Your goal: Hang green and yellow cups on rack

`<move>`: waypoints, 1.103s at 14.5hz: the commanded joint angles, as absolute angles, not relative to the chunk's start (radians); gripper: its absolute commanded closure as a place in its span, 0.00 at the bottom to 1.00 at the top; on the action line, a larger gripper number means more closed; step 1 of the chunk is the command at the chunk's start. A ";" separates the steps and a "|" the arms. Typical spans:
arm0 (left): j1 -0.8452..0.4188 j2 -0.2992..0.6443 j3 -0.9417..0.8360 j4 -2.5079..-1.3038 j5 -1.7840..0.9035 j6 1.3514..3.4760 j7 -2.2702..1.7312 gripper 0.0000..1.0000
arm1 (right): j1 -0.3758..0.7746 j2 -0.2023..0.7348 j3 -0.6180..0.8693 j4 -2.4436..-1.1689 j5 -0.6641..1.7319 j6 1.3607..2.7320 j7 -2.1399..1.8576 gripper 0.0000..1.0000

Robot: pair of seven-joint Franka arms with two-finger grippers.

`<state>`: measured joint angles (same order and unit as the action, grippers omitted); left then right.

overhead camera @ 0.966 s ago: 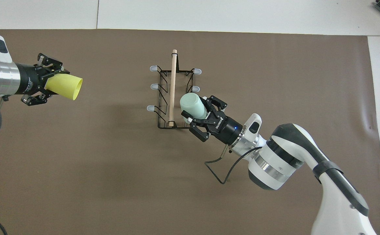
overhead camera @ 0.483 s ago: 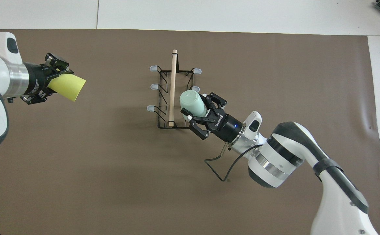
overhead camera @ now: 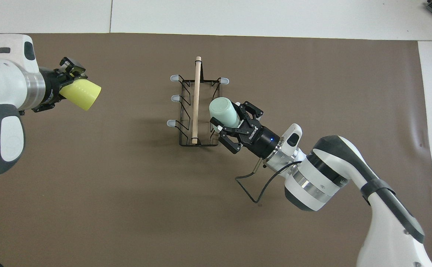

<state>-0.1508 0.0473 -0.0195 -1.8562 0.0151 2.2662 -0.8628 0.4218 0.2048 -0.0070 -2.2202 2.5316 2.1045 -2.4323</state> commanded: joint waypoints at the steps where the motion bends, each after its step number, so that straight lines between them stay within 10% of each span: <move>1: -0.158 0.038 -0.051 -1.881 0.112 2.321 -0.877 1.00 | 0.431 0.236 0.002 -2.206 2.580 2.115 -2.476 1.00; 9: -0.160 0.038 -0.198 -1.963 0.374 2.433 -0.908 1.00 | 0.437 0.293 0.002 -2.207 2.580 2.118 -2.525 1.00; 11: -0.161 0.041 -0.227 -1.965 0.449 2.436 -0.949 1.00 | 0.437 0.293 0.002 -2.212 2.579 2.140 -2.542 0.01; 16: -0.170 0.048 -0.313 -2.002 0.578 2.491 -1.150 1.00 | 0.433 0.285 0.002 -2.203 2.576 2.157 -2.545 0.00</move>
